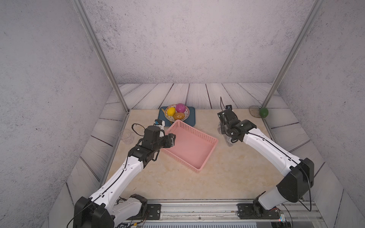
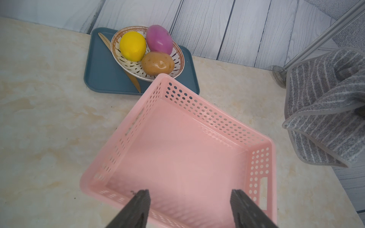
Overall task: Fold the square dishcloth
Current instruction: Move the bin to the center of the board.
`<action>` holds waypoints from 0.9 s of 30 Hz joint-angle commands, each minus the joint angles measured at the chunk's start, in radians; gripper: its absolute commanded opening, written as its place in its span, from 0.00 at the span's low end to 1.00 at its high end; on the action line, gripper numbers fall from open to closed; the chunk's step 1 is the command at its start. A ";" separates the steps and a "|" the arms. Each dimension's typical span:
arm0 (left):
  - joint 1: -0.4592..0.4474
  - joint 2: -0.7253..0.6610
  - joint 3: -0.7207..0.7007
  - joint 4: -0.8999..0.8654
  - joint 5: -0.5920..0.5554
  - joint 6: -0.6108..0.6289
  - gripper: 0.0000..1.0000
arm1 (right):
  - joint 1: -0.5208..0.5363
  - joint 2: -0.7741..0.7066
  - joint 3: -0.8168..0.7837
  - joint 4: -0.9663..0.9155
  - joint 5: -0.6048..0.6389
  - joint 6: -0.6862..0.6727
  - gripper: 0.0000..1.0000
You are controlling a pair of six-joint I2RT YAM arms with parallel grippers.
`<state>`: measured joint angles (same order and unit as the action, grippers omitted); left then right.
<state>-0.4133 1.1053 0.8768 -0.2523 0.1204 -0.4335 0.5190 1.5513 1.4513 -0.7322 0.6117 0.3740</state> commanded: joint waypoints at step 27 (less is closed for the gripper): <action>-0.013 0.128 0.079 -0.034 -0.084 -0.034 0.85 | 0.015 0.382 0.068 0.103 -0.869 0.203 0.00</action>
<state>-0.4221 1.2285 0.9161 -0.2634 0.0769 -0.4545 0.4919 1.9079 1.5257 -0.6678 -0.1532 0.5095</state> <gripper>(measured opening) 0.847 0.047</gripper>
